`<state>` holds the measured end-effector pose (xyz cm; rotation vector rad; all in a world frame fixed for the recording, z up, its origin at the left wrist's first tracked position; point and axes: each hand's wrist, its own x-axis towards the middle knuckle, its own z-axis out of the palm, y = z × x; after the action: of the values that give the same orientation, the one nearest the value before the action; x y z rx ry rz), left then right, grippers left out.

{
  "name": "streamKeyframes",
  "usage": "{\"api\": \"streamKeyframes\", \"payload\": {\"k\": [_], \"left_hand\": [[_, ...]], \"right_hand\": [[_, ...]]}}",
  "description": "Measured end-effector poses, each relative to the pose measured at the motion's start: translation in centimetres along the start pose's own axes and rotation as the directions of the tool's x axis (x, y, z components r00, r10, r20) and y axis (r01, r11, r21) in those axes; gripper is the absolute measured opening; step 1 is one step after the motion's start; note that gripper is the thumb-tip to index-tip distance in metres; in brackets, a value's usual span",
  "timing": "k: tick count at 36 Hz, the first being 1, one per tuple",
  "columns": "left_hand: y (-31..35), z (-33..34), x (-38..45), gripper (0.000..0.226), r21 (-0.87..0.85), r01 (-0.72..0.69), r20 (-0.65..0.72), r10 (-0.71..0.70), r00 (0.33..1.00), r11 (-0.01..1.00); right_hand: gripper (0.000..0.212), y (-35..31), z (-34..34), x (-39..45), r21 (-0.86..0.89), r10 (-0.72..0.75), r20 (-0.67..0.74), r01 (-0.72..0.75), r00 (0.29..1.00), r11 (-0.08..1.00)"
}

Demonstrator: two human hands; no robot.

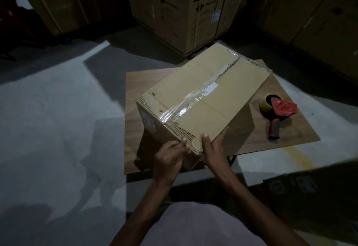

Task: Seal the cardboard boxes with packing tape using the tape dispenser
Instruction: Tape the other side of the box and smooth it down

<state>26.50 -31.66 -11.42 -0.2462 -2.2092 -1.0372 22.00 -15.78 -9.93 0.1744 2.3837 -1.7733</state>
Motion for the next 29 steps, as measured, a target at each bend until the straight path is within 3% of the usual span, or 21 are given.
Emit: {"api": "streamKeyframes", "payload": {"k": [6, 9, 12, 17, 21, 25, 29], "left_hand": [[2.4, 1.5, 0.4, 0.011, 0.036, -0.063, -0.025, 0.064, 0.998, 0.997], [3.8, 2.4, 1.4, 0.008, 0.109, -0.063, 0.044, 0.058, 0.997, 0.992], [5.2, 3.5, 2.6, 0.029, 0.180, -0.002, 0.127, -0.021, 0.992, 0.984], [5.0, 4.3, 4.7, 0.068, 0.183, 0.072, 0.221, -0.112, 0.969, 0.980], [3.3, 4.2, 5.5, 0.077, 0.206, 0.080, 0.287, -0.139, 0.948, 0.975], [1.0, 3.2, 6.8, 0.076, 0.250, 0.103, 0.275, -0.172, 0.946, 0.963], [-1.3, 1.7, 8.9, 0.086, 0.329, 0.220, 0.233, -0.305, 0.923, 0.918]], "right_hand": [[0.085, -0.1, -3.1, -1.0, -0.049, -0.016, 0.011, 0.017, 1.000, 0.999], [0.089, 0.2, -5.0, -1.7, -0.043, 0.015, 0.045, -0.013, 0.999, 0.999], [0.095, 0.7, -6.6, -2.4, -0.003, 0.040, 0.097, -0.040, 0.994, 0.999], [0.086, 1.4, -8.3, -2.1, 0.085, 0.115, 0.179, -0.132, 0.977, 0.988], [0.092, 1.2, -8.5, -1.5, 0.095, 0.124, 0.210, -0.147, 0.970, 0.985], [0.085, 1.2, -9.1, -0.6, 0.103, 0.120, 0.216, -0.145, 0.969, 0.984], [0.071, 0.7, -9.8, 1.0, 0.080, 0.120, 0.211, -0.139, 0.970, 0.987]]}}
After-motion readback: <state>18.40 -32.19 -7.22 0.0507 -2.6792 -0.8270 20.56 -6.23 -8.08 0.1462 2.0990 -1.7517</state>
